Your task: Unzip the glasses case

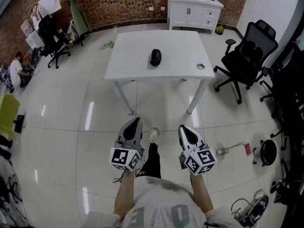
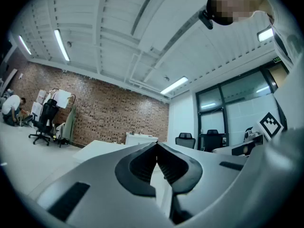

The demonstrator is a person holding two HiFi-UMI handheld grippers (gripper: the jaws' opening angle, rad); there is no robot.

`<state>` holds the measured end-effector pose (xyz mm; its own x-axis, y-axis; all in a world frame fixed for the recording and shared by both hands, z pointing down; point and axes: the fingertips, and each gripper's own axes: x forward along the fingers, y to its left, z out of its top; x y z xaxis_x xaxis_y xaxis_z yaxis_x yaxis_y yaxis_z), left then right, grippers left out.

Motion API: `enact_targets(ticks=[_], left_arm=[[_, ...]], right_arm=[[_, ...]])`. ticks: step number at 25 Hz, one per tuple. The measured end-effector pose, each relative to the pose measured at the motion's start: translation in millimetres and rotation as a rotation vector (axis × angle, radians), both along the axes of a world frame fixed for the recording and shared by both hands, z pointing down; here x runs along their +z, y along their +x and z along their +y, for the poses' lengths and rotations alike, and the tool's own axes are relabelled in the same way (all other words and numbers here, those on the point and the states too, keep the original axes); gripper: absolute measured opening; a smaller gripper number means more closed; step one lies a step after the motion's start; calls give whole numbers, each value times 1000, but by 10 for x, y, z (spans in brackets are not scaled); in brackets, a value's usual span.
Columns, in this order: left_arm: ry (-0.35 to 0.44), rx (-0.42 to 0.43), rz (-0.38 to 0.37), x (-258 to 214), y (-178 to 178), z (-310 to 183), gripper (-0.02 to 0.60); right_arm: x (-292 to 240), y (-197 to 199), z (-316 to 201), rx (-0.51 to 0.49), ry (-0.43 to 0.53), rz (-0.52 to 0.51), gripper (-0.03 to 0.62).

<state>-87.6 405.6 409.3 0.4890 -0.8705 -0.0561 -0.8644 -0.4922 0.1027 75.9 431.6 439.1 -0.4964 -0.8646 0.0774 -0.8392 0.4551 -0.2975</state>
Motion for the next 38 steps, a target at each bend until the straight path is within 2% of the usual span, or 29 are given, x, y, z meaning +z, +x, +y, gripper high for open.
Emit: enact_targets(ticks=[5, 11, 14, 16, 18, 22, 27, 31, 34, 38], left_arm=[[-39, 29, -16, 223, -172, -1617, 5], [-49, 118, -38, 79, -329, -3666, 5], [-62, 153, -51, 93, -291, -4363, 5], [-99, 170, -54, 246, -203, -4684, 5], [-159, 186, -64, 514, -105, -4939, 5], [-293, 189, -139, 1103, -9, -5275, 5], [-410, 178, -199, 1501, 50, -5444, 5], [-507, 153, -220, 1738, 68, -5579, 5], [-549, 207, -224, 1831, 129, -5573, 5], [-547, 313, -255, 1840, 323, -5535, 5]], right_arm=[[127, -261, -1564, -6, -22, 13, 0], [48, -588, -3465, 53, -57, 80, 0], [155, -681, -4140, 48, -104, 82, 0], [333, -675, -4495, 39, -157, 82, 0], [505, -657, -4785, 21, -203, 92, 0], [787, -653, -5174, -50, -269, 117, 0], [1068, -597, -5438, -105, -347, 141, 0], [1232, -492, -5712, -119, -371, 192, 0], [1383, -504, -5860, -150, -414, 227, 0], [1453, -562, -6070, -167, -418, 266, 0]])
